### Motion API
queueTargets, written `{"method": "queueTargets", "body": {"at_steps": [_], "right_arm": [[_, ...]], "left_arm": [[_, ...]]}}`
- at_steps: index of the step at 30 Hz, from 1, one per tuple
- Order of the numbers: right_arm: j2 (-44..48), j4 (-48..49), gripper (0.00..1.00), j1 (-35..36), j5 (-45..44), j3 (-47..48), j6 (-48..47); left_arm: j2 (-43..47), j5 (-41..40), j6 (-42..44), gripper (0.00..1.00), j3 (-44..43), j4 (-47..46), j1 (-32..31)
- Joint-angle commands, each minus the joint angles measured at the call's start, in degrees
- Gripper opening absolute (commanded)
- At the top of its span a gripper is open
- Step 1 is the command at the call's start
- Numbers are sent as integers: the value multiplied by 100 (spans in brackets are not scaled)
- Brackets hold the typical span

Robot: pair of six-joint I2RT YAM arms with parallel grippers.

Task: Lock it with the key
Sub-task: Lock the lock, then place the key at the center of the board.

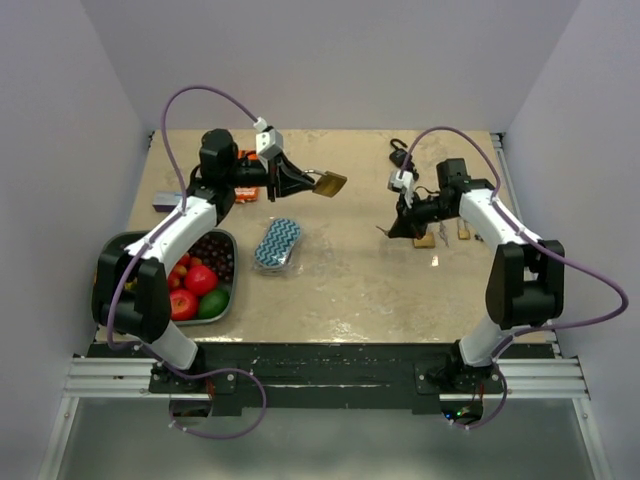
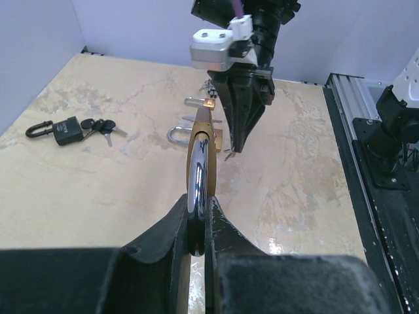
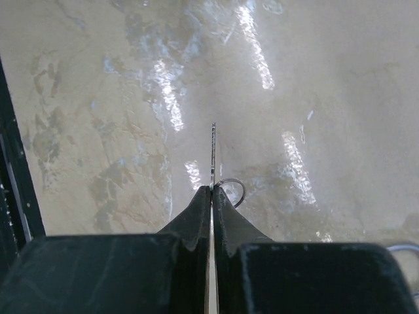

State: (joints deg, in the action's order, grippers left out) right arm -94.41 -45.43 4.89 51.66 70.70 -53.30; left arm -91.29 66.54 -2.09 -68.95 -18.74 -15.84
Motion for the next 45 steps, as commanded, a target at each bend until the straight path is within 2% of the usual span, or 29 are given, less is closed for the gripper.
{"method": "queueTargets", "body": {"at_steps": [1, 5, 11, 20, 29, 30, 31, 32, 33, 36, 40, 42, 45], "right_arm": [[-279, 622, 0, -14, -814, 190, 1258], [-350, 1334, 0, -23, -1500, 67, 2917], [-534, 1844, 0, -23, -2107, -126, 4124], [-877, 2152, 0, -23, -2450, -381, 4986], [-1027, 2346, 0, -14, -2696, -557, 5286], [-1018, 2354, 3, -23, -2722, -566, 5286], [-1053, 2381, 11, -14, -2696, -566, 5286], [-1062, 2372, 20, -14, -2635, -548, 5286], [-1079, 2320, 35, -14, -2574, -522, 5442], [-1080, 2214, 56, -14, -2520, -443, 5497], [-843, 2100, 63, -5, -2329, -215, 5409], [-509, 2222, 69, 21, -2222, -153, 5356], [-132, 2302, 78, 239, -2125, -100, 4821]], "left_arm": [[304, -220, 402, 0, -31, -201, -42], [331, -528, 805, 0, -22, 378, -51], [225, -836, 1096, 0, -93, 1039, -113], [278, -1003, 1176, 0, 162, 1048, -262], [252, -1047, 1149, 0, 285, 995, -332], [217, -1038, 1132, 0, 294, 1004, -341], [208, -1047, 1132, 0, 285, 1022, -350], [182, -1038, 1140, 0, 277, 1083, -367], [129, -1047, 1149, 0, 242, 1127, -376], [24, -1108, 1176, 0, 137, 1399, -429], [-100, -1292, 1176, 0, -31, 1821, -587], [-231, -1503, 957, 0, -206, 2163, -736], [-590, -1364, 413, 0, -635, 2594, -895]]}}
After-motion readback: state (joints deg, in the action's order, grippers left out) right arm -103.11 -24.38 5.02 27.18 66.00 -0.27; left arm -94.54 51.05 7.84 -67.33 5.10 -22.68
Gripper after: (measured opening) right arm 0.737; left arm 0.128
